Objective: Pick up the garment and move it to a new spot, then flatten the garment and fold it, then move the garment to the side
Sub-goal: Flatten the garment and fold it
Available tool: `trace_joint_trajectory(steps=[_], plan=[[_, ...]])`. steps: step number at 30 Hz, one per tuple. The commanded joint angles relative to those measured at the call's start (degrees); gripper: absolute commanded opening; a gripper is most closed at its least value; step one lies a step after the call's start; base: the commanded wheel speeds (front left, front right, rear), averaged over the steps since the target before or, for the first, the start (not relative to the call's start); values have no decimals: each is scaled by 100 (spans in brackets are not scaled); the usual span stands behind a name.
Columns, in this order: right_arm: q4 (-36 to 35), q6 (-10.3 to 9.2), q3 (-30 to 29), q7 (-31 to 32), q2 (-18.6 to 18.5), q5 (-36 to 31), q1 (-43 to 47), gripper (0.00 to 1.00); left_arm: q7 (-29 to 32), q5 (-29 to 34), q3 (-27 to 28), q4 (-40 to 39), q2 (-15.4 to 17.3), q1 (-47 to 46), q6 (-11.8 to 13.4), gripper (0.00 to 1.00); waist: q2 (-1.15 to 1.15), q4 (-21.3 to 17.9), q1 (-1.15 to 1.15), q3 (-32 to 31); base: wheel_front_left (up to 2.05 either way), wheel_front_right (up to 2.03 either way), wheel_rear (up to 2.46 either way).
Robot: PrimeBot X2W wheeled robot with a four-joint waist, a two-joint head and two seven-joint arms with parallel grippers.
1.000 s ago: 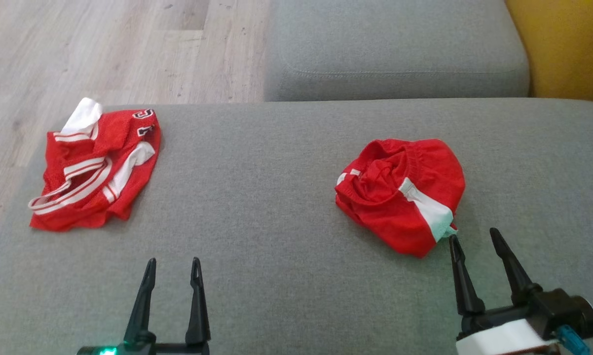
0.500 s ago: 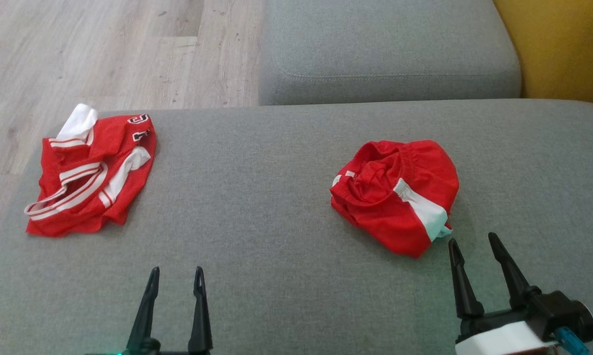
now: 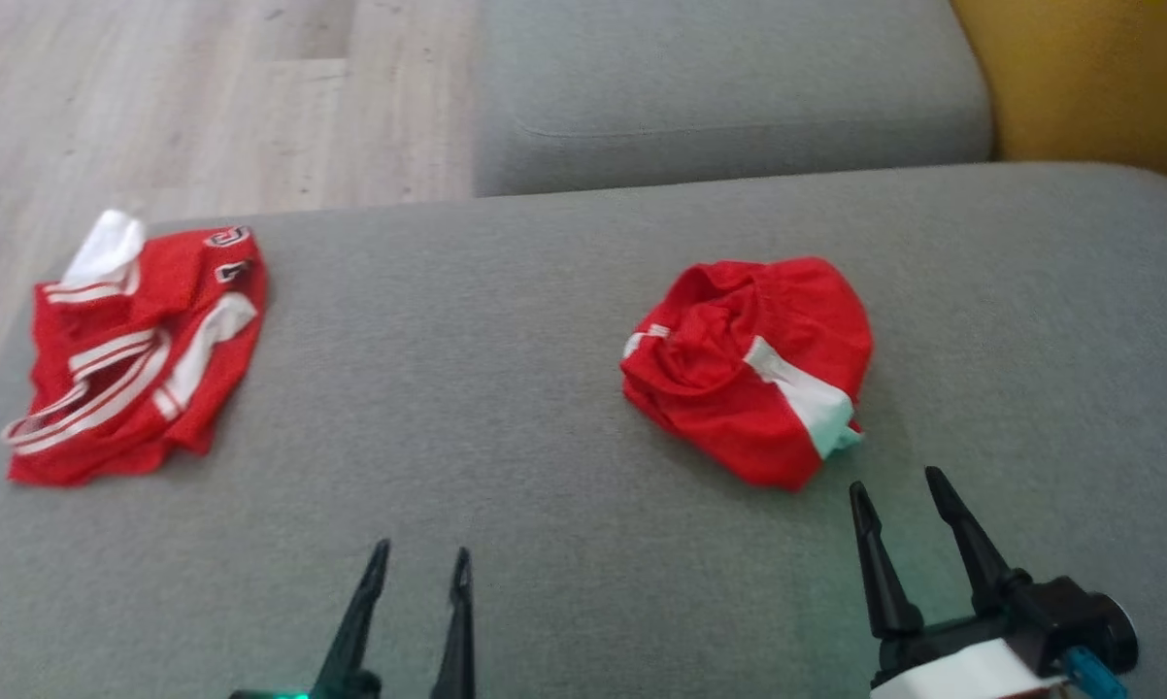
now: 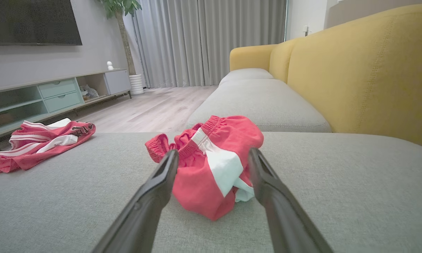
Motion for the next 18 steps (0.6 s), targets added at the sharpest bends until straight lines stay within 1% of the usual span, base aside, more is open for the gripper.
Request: trace_joint_trajectory(steps=[1,3,5,6,8,12,15,18], plan=[[-149,-4,159,2,-33,-27,-252,100,-30,-83,53,-127,-61,-511,-27,100,0,-248,0,102,0,0,0],[-141,-4,165,2,-33,-42,-291,100,-30,-128,-118,-48,-61,-754,-82,100,0,-464,0,168,0,0,0],[-133,-4,171,2,-33,-60,-342,100,-30,-339,-272,130,-61,-979,-158,100,0,-705,0,240,0,0,0],[-133,-4,171,2,-33,-60,-342,100,-30,-339,-272,130,-61,-979,-158,100,0,-705,0,240,0,0,0],[-145,-4,149,2,-33,-62,-370,100,-30,-601,-427,469,-61,-1240,-264,100,0,-928,0,298,0,0,0],[-165,-4,139,2,-33,-70,-394,100,-30,-781,-795,1166,-61,-1965,-496,100,0,-1310,0,452,0,0,0],[-182,-4,123,2,-33,-32,-434,100,-30,-1035,-1012,1610,-61,-2494,-594,100,0,-1548,0,568,0,0,0],[-213,-4,129,2,-33,-3,-473,100,-30,-1199,-1220,2095,-61,-3019,-616,100,0,-1733,0,678,0,0,0]])
